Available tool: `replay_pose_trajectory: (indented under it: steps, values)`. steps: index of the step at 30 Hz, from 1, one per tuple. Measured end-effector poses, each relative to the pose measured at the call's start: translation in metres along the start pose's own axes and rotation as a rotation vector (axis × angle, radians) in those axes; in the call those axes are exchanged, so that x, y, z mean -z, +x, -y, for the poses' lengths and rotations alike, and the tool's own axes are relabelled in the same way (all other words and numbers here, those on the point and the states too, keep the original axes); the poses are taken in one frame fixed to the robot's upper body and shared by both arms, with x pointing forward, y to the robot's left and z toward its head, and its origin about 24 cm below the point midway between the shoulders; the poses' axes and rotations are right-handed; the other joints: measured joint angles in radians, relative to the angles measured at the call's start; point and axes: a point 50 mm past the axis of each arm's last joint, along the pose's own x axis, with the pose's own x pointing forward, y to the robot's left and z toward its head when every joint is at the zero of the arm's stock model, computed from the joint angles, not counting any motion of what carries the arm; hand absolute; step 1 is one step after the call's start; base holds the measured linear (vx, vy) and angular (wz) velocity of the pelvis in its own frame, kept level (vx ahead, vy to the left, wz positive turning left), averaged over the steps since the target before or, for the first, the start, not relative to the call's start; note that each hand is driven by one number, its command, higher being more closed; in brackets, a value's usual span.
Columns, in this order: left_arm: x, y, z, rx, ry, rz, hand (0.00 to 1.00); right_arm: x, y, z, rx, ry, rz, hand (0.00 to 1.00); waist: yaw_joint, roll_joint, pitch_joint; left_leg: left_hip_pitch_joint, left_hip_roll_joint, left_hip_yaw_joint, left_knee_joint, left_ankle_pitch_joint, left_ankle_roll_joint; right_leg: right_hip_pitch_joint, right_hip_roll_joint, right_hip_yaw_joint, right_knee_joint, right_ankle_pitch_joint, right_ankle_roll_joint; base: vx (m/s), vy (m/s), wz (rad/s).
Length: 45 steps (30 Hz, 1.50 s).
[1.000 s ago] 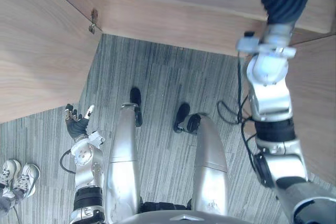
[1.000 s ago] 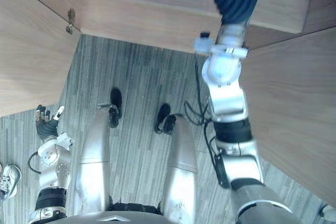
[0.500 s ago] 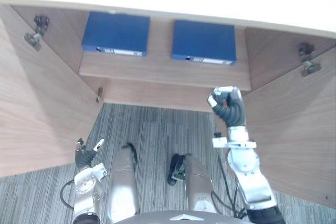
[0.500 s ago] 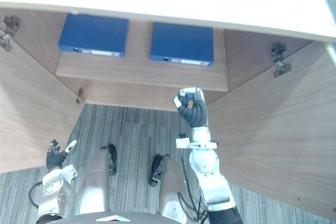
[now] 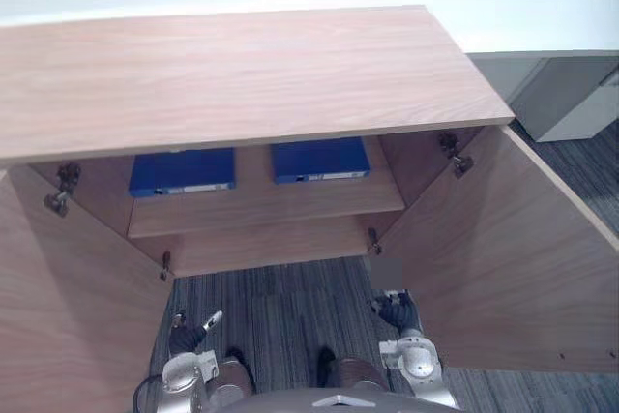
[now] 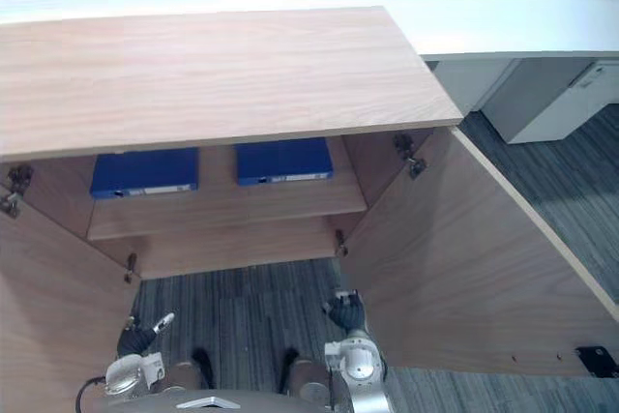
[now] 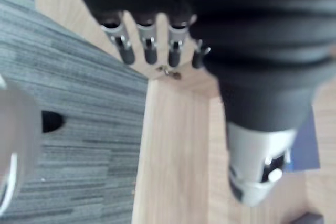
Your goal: Walk over to the cabinet, pick up the folder, carry it to the office cabinet, place the folder inside the office cabinet, then close the office cabinet door
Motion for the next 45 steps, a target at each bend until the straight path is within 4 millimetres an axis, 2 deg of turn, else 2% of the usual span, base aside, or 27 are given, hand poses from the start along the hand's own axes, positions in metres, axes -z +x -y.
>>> replay_pose_trajectory:
  steps: [2, 5, 9, 12, 16, 21, 24, 28, 34, 45]
  values:
    - [0.01, -0.002, -0.001, 0.003, 0.015, -0.042, 0.0, 0.026, 0.001, 0.002, 0.016, 0.019, -0.132, 0.0, 0.003, 0.01, -0.015, 0.063, -0.016, 0.031, -0.091, 0.038, 0.0, 0.058, 0.01, 0.028, -0.106, 0.061, 0.005, 0.03, 0.036, -0.35]
    - [0.018, -0.003, -0.002, 0.008, 0.048, -0.072, 0.0, 0.056, -0.005, 0.005, 0.049, 0.083, -0.303, 0.0, 0.003, 0.019, -0.032, 0.102, -0.036, 0.05, -0.143, 0.058, 0.005, 0.106, 0.008, 0.048, -0.193, 0.112, 0.012, -0.01, 0.037, -0.2]
    - [0.029, -0.004, -0.006, 0.001, 0.075, -0.123, 0.0, 0.072, -0.008, 0.009, 0.102, 0.156, -0.413, 0.0, 0.008, 0.009, -0.04, 0.149, -0.054, 0.055, -0.167, 0.056, -0.001, 0.147, 0.0, 0.073, -0.231, 0.132, 0.018, -0.07, 0.036, -0.13]
    - [0.03, -0.004, -0.008, -0.007, 0.07, -0.13, 0.0, 0.075, -0.01, 0.009, 0.107, 0.174, -0.439, 0.0, 0.017, 0.003, -0.042, 0.178, -0.079, 0.05, -0.226, 0.061, -0.011, 0.146, -0.01, 0.096, -0.253, 0.14, 0.018, -0.11, 0.045, -0.28]
    - [0.036, -0.004, -0.012, -0.019, 0.074, -0.156, 0.0, 0.081, -0.014, 0.013, 0.146, 0.236, -0.472, 0.0, 0.008, -0.001, -0.048, 0.214, -0.102, 0.038, -0.277, 0.061, -0.011, 0.15, -0.014, 0.119, -0.267, 0.14, 0.018, -0.05, 0.043, -0.29]
    - [0.039, -0.005, -0.014, -0.025, 0.078, -0.168, 0.0, 0.101, -0.031, 0.024, 0.234, 0.31, -0.55, 0.0, 0.003, -0.003, -0.055, 0.241, -0.105, 0.047, -0.285, 0.061, -0.011, 0.16, -0.011, 0.139, -0.268, 0.141, 0.017, 0.03, 0.02, -0.16]
    - [0.042, -0.006, -0.018, -0.034, 0.076, -0.176, 0.0, 0.095, -0.028, 0.039, 0.315, 0.379, -0.508, 0.0, -0.01, 0.003, -0.06, 0.255, -0.103, 0.063, -0.282, 0.053, -0.011, 0.16, -0.005, 0.159, -0.269, 0.144, 0.017, 0.08, 0.013, -0.28]
    - [0.044, -0.008, -0.022, -0.042, 0.08, -0.182, 0.0, 0.084, -0.029, 0.083, 0.565, 0.517, -0.401, 0.0, -0.018, 0.015, -0.071, 0.26, -0.096, 0.098, -0.258, 0.029, -0.007, 0.161, 0.008, 0.197, -0.276, 0.16, 0.024, 0.1, 0.011, -0.3]
    - [0.045, -0.009, -0.026, -0.047, 0.088, -0.18, 0.0, 0.074, -0.037, 0.127, 0.806, 0.662, -0.288, 0.0, -0.029, 0.013, -0.072, 0.274, -0.083, 0.128, -0.242, 0.006, 0.002, 0.17, 0.02, 0.209, -0.29, 0.159, 0.022, 0.07, -0.022, -0.19]
    - [0.049, -0.014, -0.029, -0.003, 0.14, -0.175, 0.0, 0.047, -0.025, 0.197, 0.962, 0.753, -0.12, 0.0, -0.043, 0.022, -0.07, 0.27, -0.089, 0.133, -0.213, -0.025, -0.01, 0.17, 0.009, 0.203, -0.286, 0.148, 0.012, -0.05, -0.038, -0.03]
